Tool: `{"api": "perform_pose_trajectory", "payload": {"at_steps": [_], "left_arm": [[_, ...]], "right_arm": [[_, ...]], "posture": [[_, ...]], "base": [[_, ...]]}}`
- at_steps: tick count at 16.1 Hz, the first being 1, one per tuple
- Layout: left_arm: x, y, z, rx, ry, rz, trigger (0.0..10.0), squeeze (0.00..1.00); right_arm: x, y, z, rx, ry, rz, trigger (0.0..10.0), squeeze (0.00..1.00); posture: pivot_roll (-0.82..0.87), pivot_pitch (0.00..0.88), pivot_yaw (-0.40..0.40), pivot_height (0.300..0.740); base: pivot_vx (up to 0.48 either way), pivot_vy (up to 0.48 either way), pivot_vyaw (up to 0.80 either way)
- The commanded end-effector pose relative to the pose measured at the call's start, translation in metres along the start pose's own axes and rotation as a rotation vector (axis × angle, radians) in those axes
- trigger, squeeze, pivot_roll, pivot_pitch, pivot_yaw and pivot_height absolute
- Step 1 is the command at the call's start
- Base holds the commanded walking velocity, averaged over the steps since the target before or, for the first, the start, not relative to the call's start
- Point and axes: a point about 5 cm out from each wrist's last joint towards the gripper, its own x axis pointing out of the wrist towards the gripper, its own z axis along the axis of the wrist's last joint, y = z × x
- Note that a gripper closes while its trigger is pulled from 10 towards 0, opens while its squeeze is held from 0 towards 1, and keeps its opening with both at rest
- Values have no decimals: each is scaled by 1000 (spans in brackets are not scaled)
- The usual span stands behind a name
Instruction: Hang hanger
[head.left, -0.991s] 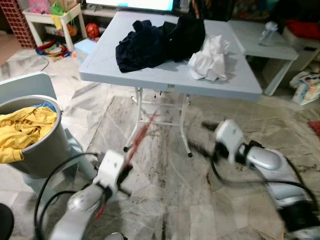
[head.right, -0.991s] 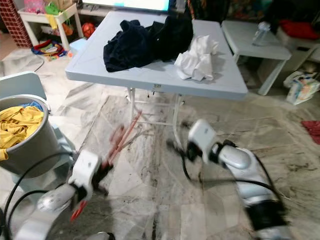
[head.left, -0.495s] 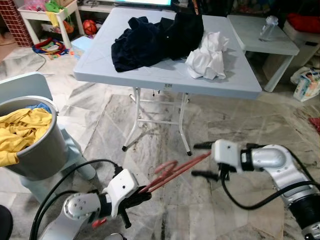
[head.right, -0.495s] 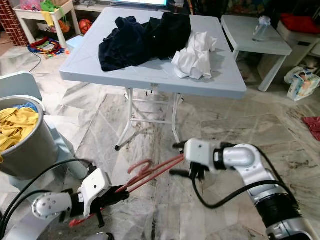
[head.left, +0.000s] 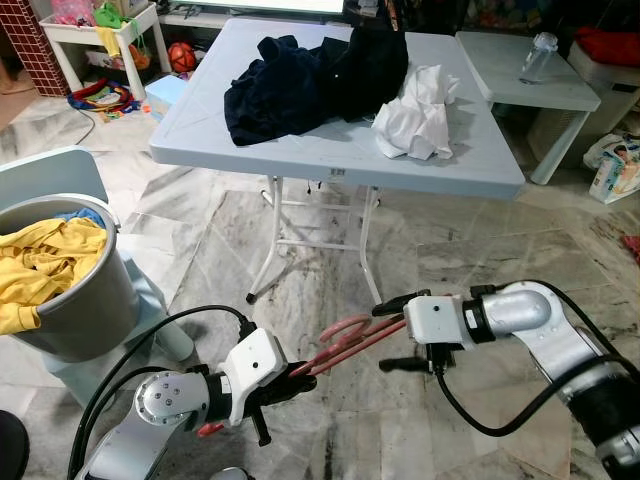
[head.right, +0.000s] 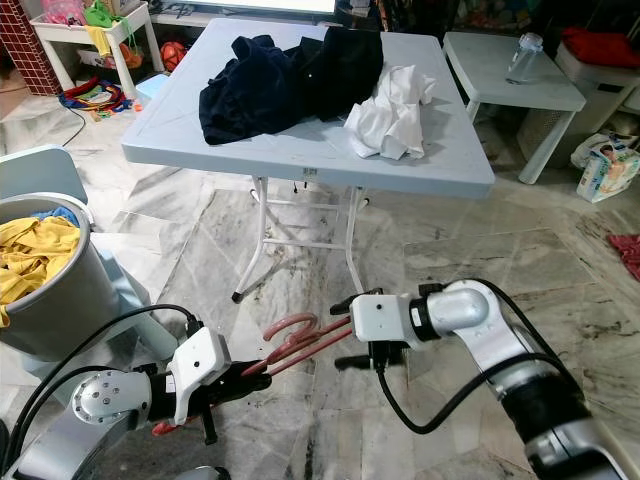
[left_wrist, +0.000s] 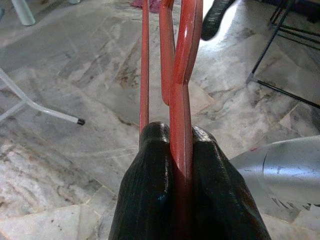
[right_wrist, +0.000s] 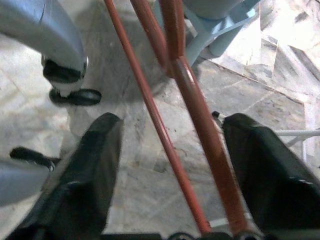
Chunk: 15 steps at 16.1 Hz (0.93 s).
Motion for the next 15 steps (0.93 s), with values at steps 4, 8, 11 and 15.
{"api": "perform_pose_trajectory", "payload": {"at_steps": [4, 8, 11, 15], "left_arm": [[2, -1, 0, 10, -4, -24, 10000, 0], [4, -1, -1, 18, 1, -38, 10000, 0], [6, -2, -2, 14, -3, -42, 10000, 0], [7, -2, -4, 14, 5, -42, 10000, 0]], "right_arm": [[4, -5, 8, -122, 65, 55, 0, 0], [-3, -21, 6, -250, 184, 44, 0, 0], [-1, -19, 3, -260, 201, 69, 0, 0], [-1, -18, 1, -254, 206, 102, 0, 0]], "posture": [[42, 82, -42, 740], [43, 79, -43, 740], [40, 77, -47, 740], [41, 76, -46, 740]], "base": [[0, 0, 0], [0, 0, 0], [0, 0, 0], [0, 0, 0]]}}
